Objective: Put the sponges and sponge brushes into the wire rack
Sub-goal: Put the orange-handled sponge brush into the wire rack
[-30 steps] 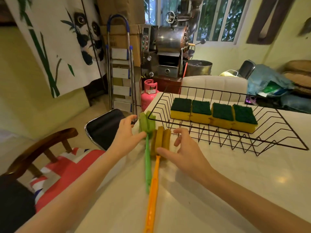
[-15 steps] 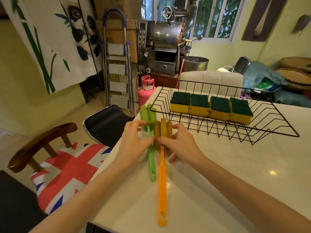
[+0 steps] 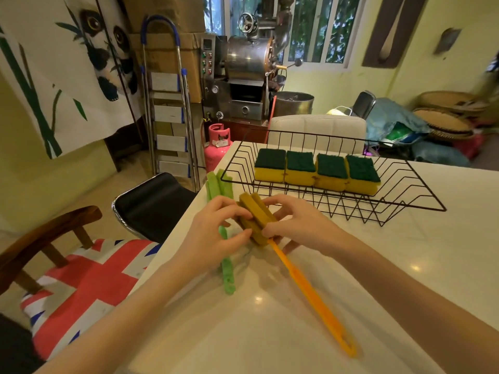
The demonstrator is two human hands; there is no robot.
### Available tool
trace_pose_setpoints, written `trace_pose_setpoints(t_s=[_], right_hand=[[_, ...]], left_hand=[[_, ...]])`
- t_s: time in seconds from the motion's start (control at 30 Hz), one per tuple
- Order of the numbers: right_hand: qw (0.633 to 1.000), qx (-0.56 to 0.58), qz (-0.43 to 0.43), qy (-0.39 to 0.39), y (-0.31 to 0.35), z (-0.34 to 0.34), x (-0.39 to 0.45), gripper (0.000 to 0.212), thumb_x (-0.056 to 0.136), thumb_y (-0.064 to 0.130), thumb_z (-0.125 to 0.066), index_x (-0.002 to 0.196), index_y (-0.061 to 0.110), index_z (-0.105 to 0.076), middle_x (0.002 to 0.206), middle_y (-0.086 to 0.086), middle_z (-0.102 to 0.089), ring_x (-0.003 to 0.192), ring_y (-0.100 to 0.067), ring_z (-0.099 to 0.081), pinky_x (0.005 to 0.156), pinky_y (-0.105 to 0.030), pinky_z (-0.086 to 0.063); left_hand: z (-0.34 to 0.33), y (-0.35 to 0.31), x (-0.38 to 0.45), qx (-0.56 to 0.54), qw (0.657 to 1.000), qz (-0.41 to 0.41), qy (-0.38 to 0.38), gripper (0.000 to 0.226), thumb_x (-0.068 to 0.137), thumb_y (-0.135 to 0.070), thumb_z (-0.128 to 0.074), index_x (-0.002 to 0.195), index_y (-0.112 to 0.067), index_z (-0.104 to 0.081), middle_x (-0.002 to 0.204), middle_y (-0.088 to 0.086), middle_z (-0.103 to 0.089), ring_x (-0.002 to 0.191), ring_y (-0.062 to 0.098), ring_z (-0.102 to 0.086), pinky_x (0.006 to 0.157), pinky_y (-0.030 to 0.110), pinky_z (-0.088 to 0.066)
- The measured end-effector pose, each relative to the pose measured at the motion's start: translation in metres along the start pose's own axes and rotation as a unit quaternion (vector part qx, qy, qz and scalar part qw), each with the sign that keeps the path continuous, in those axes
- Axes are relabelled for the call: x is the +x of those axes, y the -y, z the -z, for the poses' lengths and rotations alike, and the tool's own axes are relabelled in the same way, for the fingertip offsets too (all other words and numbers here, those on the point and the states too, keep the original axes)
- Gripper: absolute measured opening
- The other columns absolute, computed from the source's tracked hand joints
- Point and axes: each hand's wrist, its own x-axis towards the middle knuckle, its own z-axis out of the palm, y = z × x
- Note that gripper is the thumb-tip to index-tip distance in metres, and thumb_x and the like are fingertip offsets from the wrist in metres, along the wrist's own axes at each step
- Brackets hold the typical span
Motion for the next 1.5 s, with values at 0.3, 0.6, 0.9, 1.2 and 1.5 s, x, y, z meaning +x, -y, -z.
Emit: trace_pose_setpoints(t_s=[0.3,0.6,0.9,1.2,1.5], right_hand=[[0.997,-0.038,0.068,0.028,0.033,0.066,-0.015,0.042,0.080,0.015,-0.062,0.113,0.037,-0.047,0.096,0.004,-0.061,0.082,-0.016,-0.066,0.062,-0.025,-0.058],[0.989,-0.091,0.116,-0.006,0.051,0.127,0.001,0.044,0.083,0.020,-0.059,0.121,0.039,-0.048,0.106,0.008,-0.058,0.096,-0.016,-0.060,0.080,-0.030,-0.054],[0.979,-0.190,0.061,-0.042,-0.002,0.184,0.019,0.033,0.085,0.022,-0.058,0.117,0.030,-0.055,0.101,0.007,-0.060,0.094,-0.014,-0.059,0.078,-0.027,-0.053],[0.965,-0.261,0.033,-0.014,-0.046,0.181,0.046,0.021,0.082,0.016,-0.061,0.099,0.029,-0.057,0.099,0.001,-0.064,0.087,-0.016,-0.060,0.082,-0.030,-0.051],[0.933,-0.356,-0.019,0.057,-0.062,0.158,0.064,0.026,0.084,0.020,-0.060,0.110,0.020,-0.054,0.104,0.003,-0.053,0.096,-0.014,-0.051,0.078,-0.020,-0.042]], left_hand=[[0.012,-0.038,0.043,0.224,0.949,-0.220,-0.033,0.037,0.064,-0.024,-0.075,0.097,-0.018,-0.061,0.103,0.011,-0.059,0.099,0.012,-0.042,0.081,0.019,-0.038],[0.008,-0.067,0.120,0.228,0.924,-0.308,0.017,0.024,0.071,-0.025,-0.061,0.090,-0.011,-0.060,0.120,0.010,-0.060,0.116,0.021,-0.052,0.099,0.026,-0.038],[-0.015,-0.031,0.169,0.168,0.967,-0.190,-0.012,0.026,0.067,-0.014,-0.074,0.091,-0.010,-0.062,0.110,0.010,-0.063,0.106,0.024,-0.055,0.086,0.031,-0.046],[-0.024,0.000,0.181,0.227,0.962,-0.088,0.126,0.023,0.066,-0.024,-0.075,0.084,-0.022,-0.060,0.087,-0.005,-0.057,0.082,0.015,-0.054,0.076,0.033,-0.050],[-0.036,0.009,0.179,0.303,0.915,-0.009,0.268,0.021,0.074,-0.029,-0.068,0.094,-0.027,-0.061,0.100,-0.005,-0.054,0.092,0.012,-0.050,0.078,0.024,-0.043]])
